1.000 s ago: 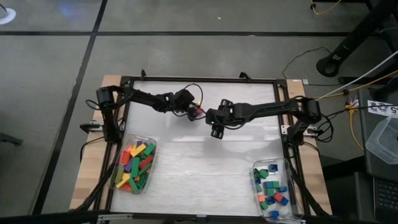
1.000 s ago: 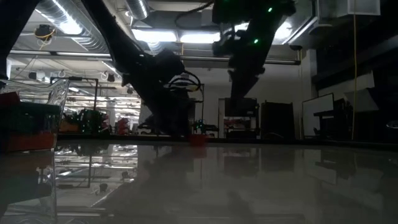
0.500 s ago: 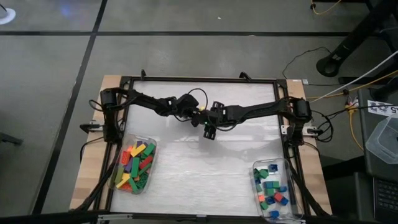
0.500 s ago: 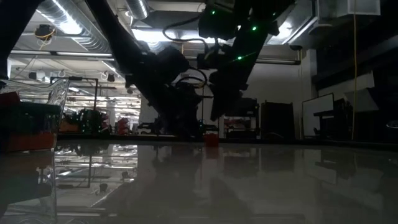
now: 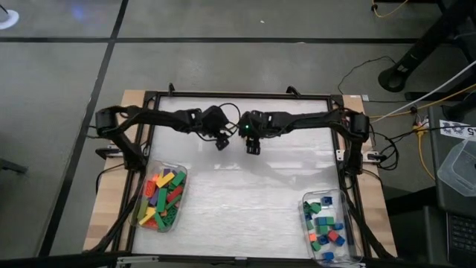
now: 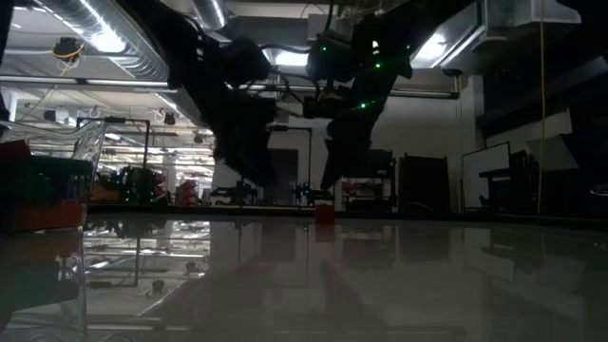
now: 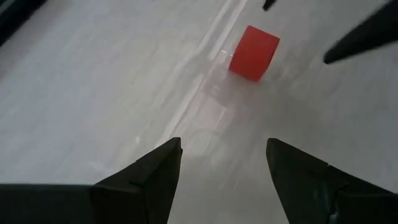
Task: Sort blocks by size
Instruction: Put the small red wooden block into the right transparent bin
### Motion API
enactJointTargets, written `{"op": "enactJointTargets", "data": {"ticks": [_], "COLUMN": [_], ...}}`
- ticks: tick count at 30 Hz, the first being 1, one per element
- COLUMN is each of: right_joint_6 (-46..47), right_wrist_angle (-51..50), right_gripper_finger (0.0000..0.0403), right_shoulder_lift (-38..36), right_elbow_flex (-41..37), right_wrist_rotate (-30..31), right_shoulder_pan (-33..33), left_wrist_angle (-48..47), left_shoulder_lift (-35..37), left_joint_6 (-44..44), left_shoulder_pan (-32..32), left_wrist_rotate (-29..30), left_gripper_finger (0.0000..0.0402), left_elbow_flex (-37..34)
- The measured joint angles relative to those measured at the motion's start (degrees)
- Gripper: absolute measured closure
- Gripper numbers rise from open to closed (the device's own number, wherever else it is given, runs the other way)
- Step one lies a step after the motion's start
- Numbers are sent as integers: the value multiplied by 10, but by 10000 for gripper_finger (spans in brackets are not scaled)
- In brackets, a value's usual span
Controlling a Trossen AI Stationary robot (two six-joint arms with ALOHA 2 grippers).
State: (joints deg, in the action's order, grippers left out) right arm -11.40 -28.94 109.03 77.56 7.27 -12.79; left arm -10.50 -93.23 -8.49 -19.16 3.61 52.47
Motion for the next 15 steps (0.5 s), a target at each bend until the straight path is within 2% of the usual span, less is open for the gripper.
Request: {"op": "enactJointTargets", "data": {"ticks": [4, 9, 15], "right_joint_6": [-14, -15, -25], "right_wrist_angle": [8, 11, 37], "right_gripper_finger": [149, 149, 149], "right_shoulder_lift": [0, 0, 26], "right_elbow_flex": [0, 0, 1], "right_wrist_rotate": [-38, -58, -80], "right_shoulder_pan": [-20, -42, -49], "left_wrist_angle": [-54, -97, -137], "left_shoulder_lift": [48, 121, 238], "left_joint_6": [7, 40, 28], "left_shoulder_pan": [5, 20, 51], "left_wrist_rotate": [1, 0, 1], "left_gripper_finger": [176, 176, 176], "left_elbow_flex": [0, 0, -29]}}
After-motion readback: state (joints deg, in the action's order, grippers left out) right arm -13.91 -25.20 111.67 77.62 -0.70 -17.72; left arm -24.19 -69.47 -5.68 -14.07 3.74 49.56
